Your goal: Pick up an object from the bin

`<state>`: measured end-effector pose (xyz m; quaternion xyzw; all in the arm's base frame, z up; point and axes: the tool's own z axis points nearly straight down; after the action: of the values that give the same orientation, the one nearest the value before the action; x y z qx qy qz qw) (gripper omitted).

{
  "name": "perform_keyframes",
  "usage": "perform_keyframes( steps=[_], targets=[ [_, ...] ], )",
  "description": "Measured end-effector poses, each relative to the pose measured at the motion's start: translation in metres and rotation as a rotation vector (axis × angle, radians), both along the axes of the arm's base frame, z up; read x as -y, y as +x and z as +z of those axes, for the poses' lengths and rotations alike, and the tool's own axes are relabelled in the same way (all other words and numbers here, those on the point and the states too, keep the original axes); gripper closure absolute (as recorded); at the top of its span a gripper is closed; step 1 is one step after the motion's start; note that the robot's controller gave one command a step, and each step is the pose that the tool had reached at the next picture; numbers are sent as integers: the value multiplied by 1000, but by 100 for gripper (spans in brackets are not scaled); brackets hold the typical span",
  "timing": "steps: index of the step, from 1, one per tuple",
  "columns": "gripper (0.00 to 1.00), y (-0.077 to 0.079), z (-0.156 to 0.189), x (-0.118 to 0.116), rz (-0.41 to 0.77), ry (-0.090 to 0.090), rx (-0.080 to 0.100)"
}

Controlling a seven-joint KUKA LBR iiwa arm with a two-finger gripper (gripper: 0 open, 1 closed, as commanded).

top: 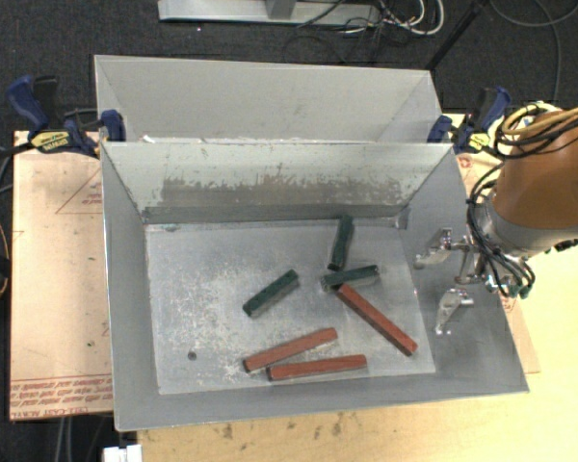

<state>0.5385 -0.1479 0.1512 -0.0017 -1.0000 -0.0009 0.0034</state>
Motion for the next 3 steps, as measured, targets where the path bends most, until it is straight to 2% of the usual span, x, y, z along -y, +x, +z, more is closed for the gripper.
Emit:
perform_keyframes(
  steps=[1,2,3],
  targets=[
    [0,2,4,-1,3,-1,8],
    [100,-18,-70,-12,-9,-6,21],
    [0,-15,-71,-14,-9,-6,34]
  ],
)
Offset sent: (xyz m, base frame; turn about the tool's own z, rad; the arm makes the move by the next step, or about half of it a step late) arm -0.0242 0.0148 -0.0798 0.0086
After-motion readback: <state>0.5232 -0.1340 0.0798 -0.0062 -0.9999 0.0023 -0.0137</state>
